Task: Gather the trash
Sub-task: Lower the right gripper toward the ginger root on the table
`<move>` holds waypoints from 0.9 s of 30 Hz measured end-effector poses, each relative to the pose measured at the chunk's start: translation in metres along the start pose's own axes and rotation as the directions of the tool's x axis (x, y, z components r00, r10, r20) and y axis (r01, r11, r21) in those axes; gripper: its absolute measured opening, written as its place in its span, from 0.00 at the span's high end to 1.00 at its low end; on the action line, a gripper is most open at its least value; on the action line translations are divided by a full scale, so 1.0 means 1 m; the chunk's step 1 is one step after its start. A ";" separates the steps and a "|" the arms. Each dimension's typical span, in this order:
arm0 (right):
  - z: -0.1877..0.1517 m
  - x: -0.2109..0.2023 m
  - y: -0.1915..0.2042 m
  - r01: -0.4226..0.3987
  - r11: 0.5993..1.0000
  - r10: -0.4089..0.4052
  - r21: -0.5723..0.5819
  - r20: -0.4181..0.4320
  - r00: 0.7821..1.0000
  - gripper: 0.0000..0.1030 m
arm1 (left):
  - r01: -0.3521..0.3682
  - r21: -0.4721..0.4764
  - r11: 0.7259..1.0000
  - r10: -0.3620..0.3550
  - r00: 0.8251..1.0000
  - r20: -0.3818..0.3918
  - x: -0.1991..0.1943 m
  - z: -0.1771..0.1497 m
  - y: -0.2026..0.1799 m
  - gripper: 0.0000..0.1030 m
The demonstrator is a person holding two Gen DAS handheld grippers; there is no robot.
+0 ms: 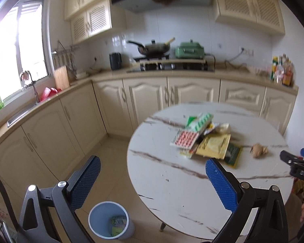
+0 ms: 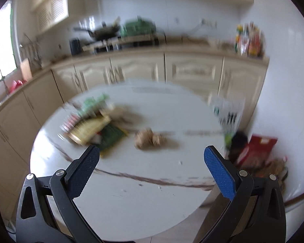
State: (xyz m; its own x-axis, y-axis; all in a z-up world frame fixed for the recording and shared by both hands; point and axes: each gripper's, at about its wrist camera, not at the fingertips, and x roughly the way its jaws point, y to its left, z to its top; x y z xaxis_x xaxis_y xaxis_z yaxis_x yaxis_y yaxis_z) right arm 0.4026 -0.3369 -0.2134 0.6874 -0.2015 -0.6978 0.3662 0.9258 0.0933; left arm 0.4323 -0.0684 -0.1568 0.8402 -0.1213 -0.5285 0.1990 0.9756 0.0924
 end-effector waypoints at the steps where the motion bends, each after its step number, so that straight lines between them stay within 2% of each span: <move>1: -0.002 0.012 -0.003 -0.005 1.000 0.006 0.004 -0.033 0.999 0.00 | 0.006 0.002 1.000 -0.006 1.000 -0.017 0.011 0.002 -0.001 0.01; 5: -0.008 0.062 -0.013 -0.028 0.999 0.030 0.019 -0.139 0.990 0.00 | 0.023 0.014 1.000 -0.022 0.998 -0.059 0.039 0.005 -0.005 0.01; 13: 0.014 0.122 -0.010 -0.018 0.998 0.005 -0.057 -0.224 0.974 0.00 | 0.099 -0.015 0.995 -0.100 0.986 -0.131 0.088 0.014 -0.010 0.01; 16: 0.021 0.139 -0.007 -0.040 0.997 0.022 -0.068 -0.255 0.967 0.00 | 0.108 -0.004 0.994 -0.107 0.985 -0.138 0.098 0.015 -0.019 0.01; 18: 0.023 0.145 -0.006 -0.068 0.995 0.047 -0.074 -0.263 0.964 0.08 | 0.111 0.004 0.994 -0.110 0.984 -0.142 0.103 0.014 -0.028 0.01; 19: 0.023 0.144 -0.006 -0.069 0.994 0.046 -0.084 -0.249 0.967 0.16 | 0.118 0.009 0.993 -0.116 0.983 -0.146 0.106 0.015 -0.030 0.01; 22: 0.023 0.139 -0.012 -0.124 0.990 0.106 -0.064 -0.234 0.967 0.34 | 0.136 0.013 0.991 -0.133 0.980 -0.150 0.111 0.014 -0.039 0.01; 25: 0.020 0.134 -0.016 -0.186 0.980 0.166 -0.064 -0.239 0.957 0.34 | 0.147 0.019 0.989 -0.142 0.977 -0.159 0.114 0.012 -0.050 0.01; 27: 0.017 0.131 -0.017 -0.231 0.971 0.208 -0.067 -0.247 0.946 0.29 | 0.161 0.029 0.987 -0.154 0.974 -0.164 0.115 0.011 -0.058 0.01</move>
State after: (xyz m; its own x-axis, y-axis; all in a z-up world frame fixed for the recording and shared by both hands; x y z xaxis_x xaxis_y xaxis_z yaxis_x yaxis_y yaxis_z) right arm 0.4972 -0.3841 -0.2937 0.5717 0.0814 -0.8164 0.1545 0.9666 0.2045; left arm 0.5226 -0.1409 -0.2137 0.7053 -0.2382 -0.6676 0.3457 0.9379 0.0305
